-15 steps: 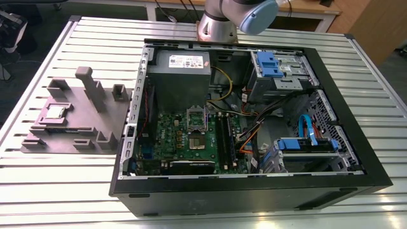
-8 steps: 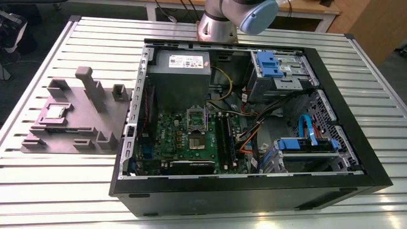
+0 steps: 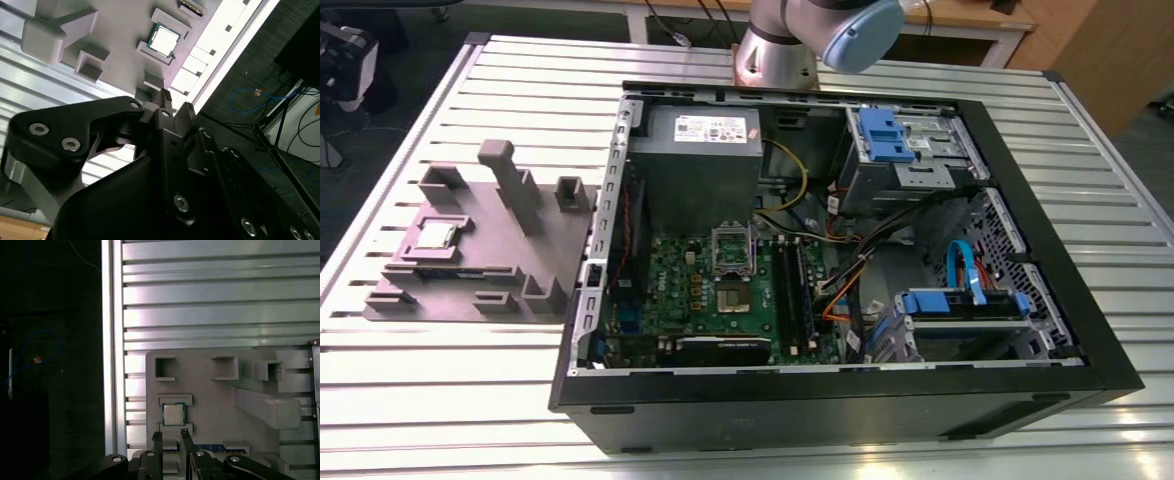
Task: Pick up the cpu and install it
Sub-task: 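Pick up the cpu and move it towards the insertion slot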
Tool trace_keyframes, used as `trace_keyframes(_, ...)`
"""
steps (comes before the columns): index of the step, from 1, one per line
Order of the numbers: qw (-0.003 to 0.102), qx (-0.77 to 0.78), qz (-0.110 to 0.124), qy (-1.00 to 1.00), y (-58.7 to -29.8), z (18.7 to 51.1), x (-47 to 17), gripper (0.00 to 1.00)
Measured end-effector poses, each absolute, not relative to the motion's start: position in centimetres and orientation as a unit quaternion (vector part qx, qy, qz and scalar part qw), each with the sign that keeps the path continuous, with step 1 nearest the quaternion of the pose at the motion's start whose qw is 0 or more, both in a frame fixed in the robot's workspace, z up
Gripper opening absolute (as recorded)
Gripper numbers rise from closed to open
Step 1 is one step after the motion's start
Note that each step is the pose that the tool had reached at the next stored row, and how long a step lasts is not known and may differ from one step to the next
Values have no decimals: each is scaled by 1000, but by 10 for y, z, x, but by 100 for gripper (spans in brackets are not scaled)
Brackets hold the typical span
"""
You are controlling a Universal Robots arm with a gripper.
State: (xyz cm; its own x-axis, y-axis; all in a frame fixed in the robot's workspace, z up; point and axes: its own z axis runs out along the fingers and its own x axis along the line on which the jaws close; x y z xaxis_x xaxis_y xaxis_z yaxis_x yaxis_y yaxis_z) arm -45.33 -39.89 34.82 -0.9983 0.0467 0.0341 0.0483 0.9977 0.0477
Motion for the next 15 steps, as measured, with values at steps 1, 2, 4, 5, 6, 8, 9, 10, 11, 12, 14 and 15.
trace_keyframes(1,16,-24,-24,-999,-399,348,-453,29)
trace_keyframes(2,17,-24,-24,-999,-399,348,-453,29)
trace_keyframes(4,16,-24,-24,-999,-399,348,-453,41)
trace_keyframes(5,17,-24,-24,-999,-399,348,-453,41)
trace_keyframes(6,16,-24,-24,-999,-399,348,-453,47)
trace_keyframes(8,16,-24,-24,-999,-399,348,-453,53)
trace_keyframes(9,16,-24,-24,-999,-399,348,-453,58)
trace_keyframes(10,16,-24,-24,-999,-399,348,-453,64)
trace_keyframes(11,16,-24,-24,-999,-399,348,-453,64)
trace_keyframes(12,16,-24,-24,-999,-399,348,-453,71)
trace_keyframes(14,16,-23,-24,-999,-399,348,-453,71)
trace_keyframes(15,17,-23,-24,-999,-399,348,-453,71)
